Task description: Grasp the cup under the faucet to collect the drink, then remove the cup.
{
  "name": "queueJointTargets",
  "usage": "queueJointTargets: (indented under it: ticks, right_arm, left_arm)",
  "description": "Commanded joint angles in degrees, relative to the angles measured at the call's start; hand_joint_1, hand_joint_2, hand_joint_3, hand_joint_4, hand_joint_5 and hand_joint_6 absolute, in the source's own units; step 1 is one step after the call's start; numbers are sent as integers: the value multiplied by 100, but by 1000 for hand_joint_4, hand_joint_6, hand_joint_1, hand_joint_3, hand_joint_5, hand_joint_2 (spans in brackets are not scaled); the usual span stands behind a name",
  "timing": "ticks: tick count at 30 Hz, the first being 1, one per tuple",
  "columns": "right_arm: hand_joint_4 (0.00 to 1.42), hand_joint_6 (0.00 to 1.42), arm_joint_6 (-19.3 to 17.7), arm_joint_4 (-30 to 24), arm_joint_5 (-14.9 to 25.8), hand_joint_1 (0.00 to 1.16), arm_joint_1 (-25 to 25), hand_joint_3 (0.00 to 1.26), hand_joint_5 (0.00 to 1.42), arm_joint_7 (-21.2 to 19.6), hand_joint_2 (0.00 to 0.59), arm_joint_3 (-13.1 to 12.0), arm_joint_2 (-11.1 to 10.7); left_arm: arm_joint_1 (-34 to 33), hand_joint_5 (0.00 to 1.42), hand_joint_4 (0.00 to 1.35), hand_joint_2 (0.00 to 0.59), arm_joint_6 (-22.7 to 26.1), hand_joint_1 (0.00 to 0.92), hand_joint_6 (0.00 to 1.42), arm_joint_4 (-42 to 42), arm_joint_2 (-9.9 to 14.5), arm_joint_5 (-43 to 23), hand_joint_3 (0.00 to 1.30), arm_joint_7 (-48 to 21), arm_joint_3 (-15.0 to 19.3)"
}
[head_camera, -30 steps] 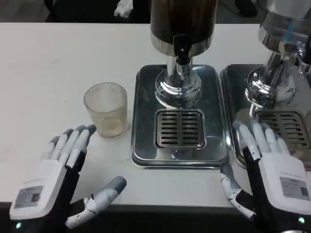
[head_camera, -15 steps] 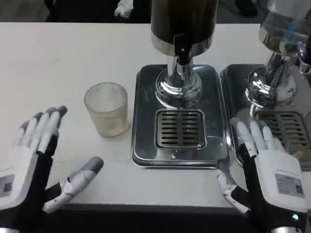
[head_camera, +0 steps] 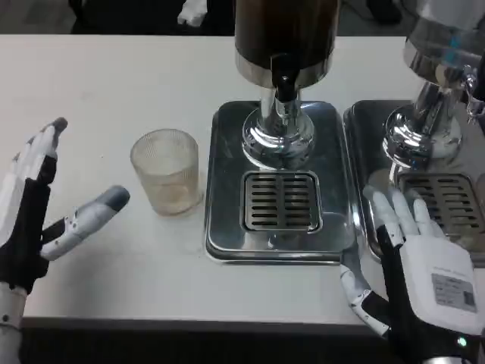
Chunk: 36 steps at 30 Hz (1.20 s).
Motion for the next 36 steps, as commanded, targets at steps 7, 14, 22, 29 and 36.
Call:
queueJointTargets:
  ticks: [7, 14, 22, 29, 36]
  right_arm:
    - [52, 121, 116, -283, -36, 479, 48, 93, 13, 104, 519, -34, -42]
    - [52, 135, 290, -583, -175, 488, 339, 102, 15, 106, 510, 55, 58]
    - [52, 139, 428, -940, -380, 494, 630, 107, 24, 177, 509, 247, 142]
    - [42, 157, 487, -1057, -455, 501, 738, 55, 51, 271, 509, 343, 207]
    - [33, 171, 518, -1134, -476, 503, 812, 54, 71, 386, 509, 392, 215]
  left_arm:
    - [-1623, 0, 0, 0, -968, 0, 0, 2794, -235, -260, 0, -107, -522]
    - [-2101, 0, 0, 5, -1002, 103, 0, 3637, -590, -442, 0, -182, -635]
    - [-2265, 0, 0, 14, -974, 249, 0, 3904, -821, -461, 0, 0, -720]
    - [-2300, 0, 0, 40, -980, 437, 0, 3974, -887, -385, 0, 279, -861]
    - [-2512, 17, 0, 39, -911, 389, 0, 4088, -978, -606, 0, 299, -731]
